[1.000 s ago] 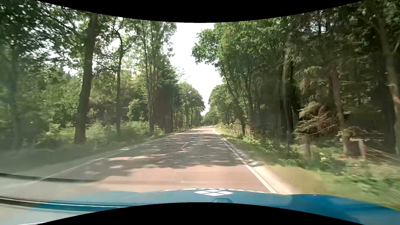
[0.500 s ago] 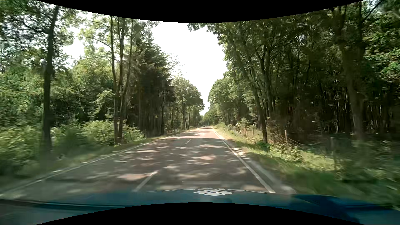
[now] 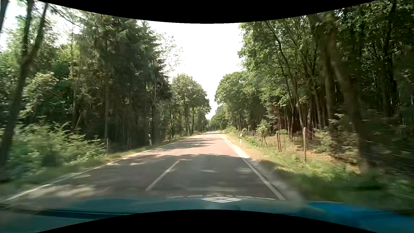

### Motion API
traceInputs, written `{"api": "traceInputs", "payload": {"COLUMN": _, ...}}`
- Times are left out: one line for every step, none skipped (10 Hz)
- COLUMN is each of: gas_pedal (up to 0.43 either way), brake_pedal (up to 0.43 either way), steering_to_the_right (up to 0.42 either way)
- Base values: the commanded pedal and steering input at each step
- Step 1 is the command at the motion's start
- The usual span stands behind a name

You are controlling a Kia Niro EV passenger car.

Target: Follow the waypoints while adhering to traffic rules and regulations

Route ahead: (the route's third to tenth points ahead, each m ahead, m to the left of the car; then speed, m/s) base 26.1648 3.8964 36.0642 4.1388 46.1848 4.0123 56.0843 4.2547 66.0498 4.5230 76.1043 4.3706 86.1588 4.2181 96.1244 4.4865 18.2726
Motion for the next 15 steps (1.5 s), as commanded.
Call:
{"api": "traceInputs", "payload": {"gas_pedal": 0.177, "brake_pedal": 0.0, "steering_to_the_right": -0.002}}
{"api": "traceInputs", "payload": {"gas_pedal": 0.177, "brake_pedal": 0.0, "steering_to_the_right": -0.003}}
{"api": "traceInputs", "payload": {"gas_pedal": 0.177, "brake_pedal": 0.0, "steering_to_the_right": -0.003}}
{"api": "traceInputs", "payload": {"gas_pedal": 0.177, "brake_pedal": 0.0, "steering_to_the_right": -0.003}}
{"api": "traceInputs", "payload": {"gas_pedal": 0.177, "brake_pedal": 0.0, "steering_to_the_right": -0.004}}
{"api": "traceInputs", "payload": {"gas_pedal": 0.177, "brake_pedal": 0.0, "steering_to_the_right": -0.003}}
{"api": "traceInputs", "payload": {"gas_pedal": 0.177, "brake_pedal": 0.0, "steering_to_the_right": -0.003}}
{"api": "traceInputs", "payload": {"gas_pedal": 0.177, "brake_pedal": 0.0, "steering_to_the_right": -0.003}}
{"api": "traceInputs", "payload": {"gas_pedal": 0.177, "brake_pedal": 0.0, "steering_to_the_right": -0.004}}
{"api": "traceInputs", "payload": {"gas_pedal": 0.177, "brake_pedal": 0.0, "steering_to_the_right": -0.006}}
{"api": "traceInputs", "payload": {"gas_pedal": 0.177, "brake_pedal": 0.0, "steering_to_the_right": -0.007}}
{"api": "traceInputs", "payload": {"gas_pedal": 0.177, "brake_pedal": 0.0, "steering_to_the_right": -0.007}}
{"api": "traceInputs", "payload": {"gas_pedal": 0.177, "brake_pedal": 0.0, "steering_to_the_right": -0.006}}
{"api": "traceInputs", "payload": {"gas_pedal": 0.177, "brake_pedal": 0.0, "steering_to_the_right": -0.005}}
{"api": "traceInputs", "payload": {"gas_pedal": 0.177, "brake_pedal": 0.0, "steering_to_the_right": -0.004}}
